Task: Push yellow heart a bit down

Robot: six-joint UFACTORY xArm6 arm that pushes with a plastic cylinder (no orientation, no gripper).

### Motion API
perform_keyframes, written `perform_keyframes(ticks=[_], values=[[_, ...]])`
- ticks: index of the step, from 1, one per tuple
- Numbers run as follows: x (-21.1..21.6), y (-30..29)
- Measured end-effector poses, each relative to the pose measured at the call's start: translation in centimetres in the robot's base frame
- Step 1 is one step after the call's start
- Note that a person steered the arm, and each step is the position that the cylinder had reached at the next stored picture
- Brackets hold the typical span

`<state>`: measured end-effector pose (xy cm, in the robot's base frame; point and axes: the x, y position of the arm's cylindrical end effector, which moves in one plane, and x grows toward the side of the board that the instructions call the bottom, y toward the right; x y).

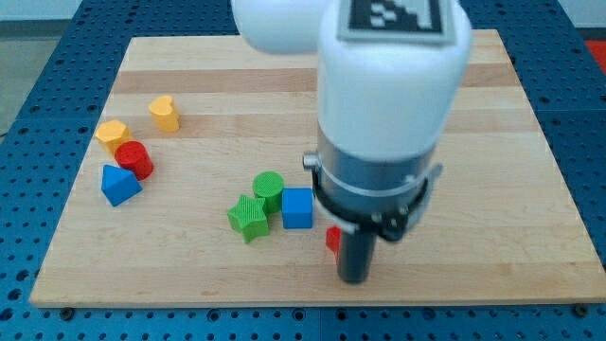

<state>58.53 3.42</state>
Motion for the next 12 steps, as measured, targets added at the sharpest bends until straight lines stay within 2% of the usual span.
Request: perform_keyframes(ticks=[1, 2, 3, 4, 5, 7, 9, 10, 11, 12], values=[[-1.3, -1.5], [-4.1, 7.6], [-14.5, 10.5], [-23.2, 6.2], [-28.5, 0.7], [-36.3, -5.2], [-39.3, -11.8], [-39.1, -17.8], [-33.7, -23.2], [-27.1, -26.0]])
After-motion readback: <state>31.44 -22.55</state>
